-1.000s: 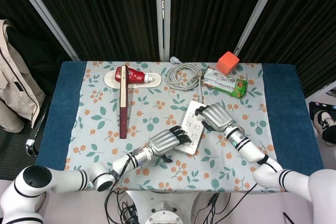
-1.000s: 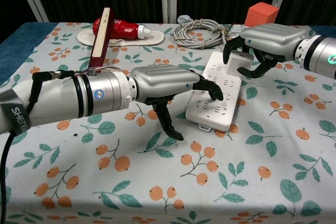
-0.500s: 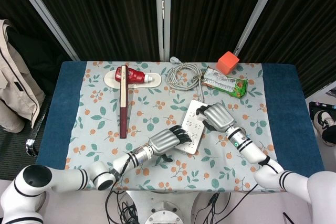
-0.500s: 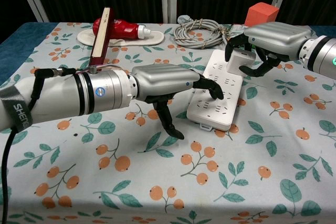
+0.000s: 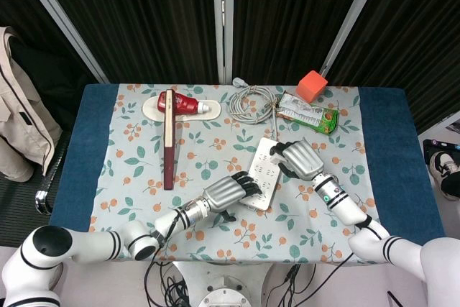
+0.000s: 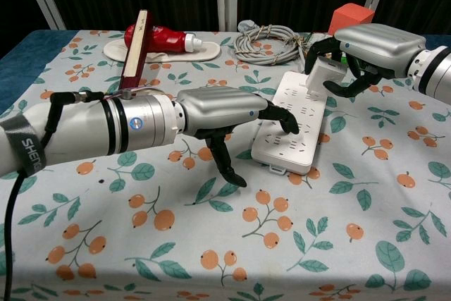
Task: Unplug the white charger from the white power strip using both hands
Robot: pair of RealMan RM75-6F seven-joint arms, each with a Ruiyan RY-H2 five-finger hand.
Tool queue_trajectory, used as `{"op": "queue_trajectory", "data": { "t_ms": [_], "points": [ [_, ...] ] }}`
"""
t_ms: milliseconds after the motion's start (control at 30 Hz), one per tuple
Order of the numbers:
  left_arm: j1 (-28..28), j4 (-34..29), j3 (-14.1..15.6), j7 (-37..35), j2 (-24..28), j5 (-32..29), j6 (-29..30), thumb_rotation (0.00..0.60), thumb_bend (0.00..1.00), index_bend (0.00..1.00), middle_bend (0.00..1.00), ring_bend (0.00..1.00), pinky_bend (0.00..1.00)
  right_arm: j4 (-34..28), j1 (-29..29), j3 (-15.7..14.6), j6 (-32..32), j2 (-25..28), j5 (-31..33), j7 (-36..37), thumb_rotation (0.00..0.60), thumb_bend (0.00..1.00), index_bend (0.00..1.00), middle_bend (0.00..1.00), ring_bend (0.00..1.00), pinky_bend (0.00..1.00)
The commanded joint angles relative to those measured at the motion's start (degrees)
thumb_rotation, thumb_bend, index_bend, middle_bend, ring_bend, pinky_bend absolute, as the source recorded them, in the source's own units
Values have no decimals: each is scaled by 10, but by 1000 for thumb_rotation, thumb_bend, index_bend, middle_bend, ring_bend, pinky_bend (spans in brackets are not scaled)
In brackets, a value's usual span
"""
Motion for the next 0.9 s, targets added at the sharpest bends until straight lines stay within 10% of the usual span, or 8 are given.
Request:
{"op": "queue_trajectory", "data": {
  "t_ms": [33,367,600,767,900],
  "points": [
    [0,-3,0,6,2,2,5,600,120,172,180,94,80,-7,0,5,5,4,0,10,600,628,906,667,513,615],
    [16,-64,-11,38,41,16,61,600,120,172,180,94,80,-149,5,21,-81,114,67,-26,600,628,828,637,488,596],
    [50,-125,-20,57,99,12,121,600,117,172,180,94,79,-234,11,14,-183,191,186,-125,600,602,514,495,343,448],
    [83,-153,-25,60,141,-7,158,600,116,172,180,94,79,-247,22,7,-225,198,268,-174,600,323,63,225,130,251],
    [111,-166,-23,59,173,-22,183,600,114,172,180,94,79,-261,21,12,-207,200,286,-187,600,235,0,63,10,160]
  ]
}}
